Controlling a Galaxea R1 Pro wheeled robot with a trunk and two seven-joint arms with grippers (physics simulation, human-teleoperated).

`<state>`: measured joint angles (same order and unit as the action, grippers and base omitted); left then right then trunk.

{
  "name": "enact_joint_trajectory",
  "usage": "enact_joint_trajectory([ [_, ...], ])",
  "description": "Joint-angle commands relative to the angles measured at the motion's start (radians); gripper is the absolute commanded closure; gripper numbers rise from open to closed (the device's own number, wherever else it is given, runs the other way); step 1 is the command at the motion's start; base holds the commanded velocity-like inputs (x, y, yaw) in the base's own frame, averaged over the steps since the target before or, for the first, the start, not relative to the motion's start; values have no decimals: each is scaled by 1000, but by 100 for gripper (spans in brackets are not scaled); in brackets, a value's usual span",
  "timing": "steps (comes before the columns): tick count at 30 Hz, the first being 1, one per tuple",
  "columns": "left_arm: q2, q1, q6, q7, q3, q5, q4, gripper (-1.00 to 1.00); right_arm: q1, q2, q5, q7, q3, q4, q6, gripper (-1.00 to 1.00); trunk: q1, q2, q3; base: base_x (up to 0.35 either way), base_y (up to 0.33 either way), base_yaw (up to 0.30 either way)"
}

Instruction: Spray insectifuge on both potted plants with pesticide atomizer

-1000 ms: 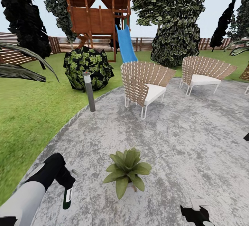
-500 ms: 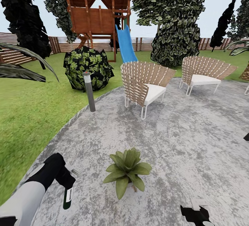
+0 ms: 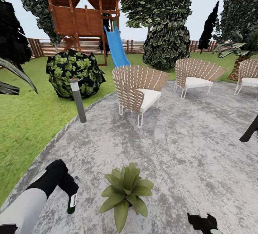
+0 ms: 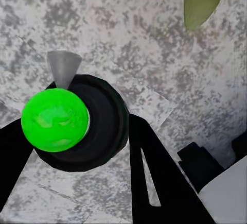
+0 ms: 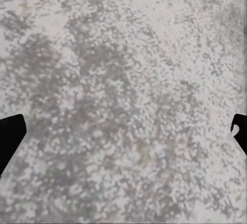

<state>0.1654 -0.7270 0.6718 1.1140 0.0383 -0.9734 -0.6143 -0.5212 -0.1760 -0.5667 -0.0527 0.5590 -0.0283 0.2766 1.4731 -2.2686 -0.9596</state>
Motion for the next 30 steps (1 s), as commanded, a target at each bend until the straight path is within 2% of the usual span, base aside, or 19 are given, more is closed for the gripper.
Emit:
enact_joint_trajectory([
  [1, 0, 0, -9, 8, 3, -8, -1, 100, 0, 0, -5, -4, 9, 0, 1, -100, 0, 0, -1, 256, 54, -112],
  [6, 2, 1, -174, 15, -4, -9, 2, 100, 0, -1, -3, -5, 9, 1, 1, -100, 0, 0, 0, 67, 13, -27],
  [8, 2, 1, -195, 17, -4, -11, 2, 100, 0, -2, -3, -6, 9, 2, 2, -100, 0, 0, 0, 8, 2, -3],
  [12, -6, 18, -212, 19, -13, -28, 6, 100, 0, -5, -3, -6, 9, 2, 2, -100, 0, 0, 0, 2, 0, -1],
  [18, -15, 49, -217, 35, -92, -34, 14, 100, 0, -6, -2, -6, 9, 2, 3, -100, 0, 0, 0, 0, 0, 0],
  [23, -28, 59, -216, 39, -116, -37, 8, 100, 0, -5, -2, -6, 9, 2, 3, -100, 0, 0, 0, 0, 0, 0],
  [24, -33, 59, -215, 39, -119, -37, 5, 100, 0, -5, -2, -6, 9, 2, 3, -100, 0, 0, 0, 0, 0, 0],
  [26, -57, 59, -214, 37, -140, -42, 1, 100, 0, -6, -2, -6, 9, 2, 3, -100, 0, 0, 0, 0, 0, 0],
  [27, -72, 56, -212, 37, -173, -52, 0, 100, 0, -6, -2, -6, 9, 2, 3, -100, 0, 0, 0, 0, 0, 0],
  [28, -77, 54, -208, 37, -196, -58, 0, 100, 0, -6, -3, -6, 9, 2, 3, -100, 0, 0, 0, 0, 0, 0],
  [30, -82, 51, -205, 37, -213, -60, -1, 100, 0, -6, -3, -6, 9, 2, 3, -100, 0, 0, 0, 0, 0, 0],
])
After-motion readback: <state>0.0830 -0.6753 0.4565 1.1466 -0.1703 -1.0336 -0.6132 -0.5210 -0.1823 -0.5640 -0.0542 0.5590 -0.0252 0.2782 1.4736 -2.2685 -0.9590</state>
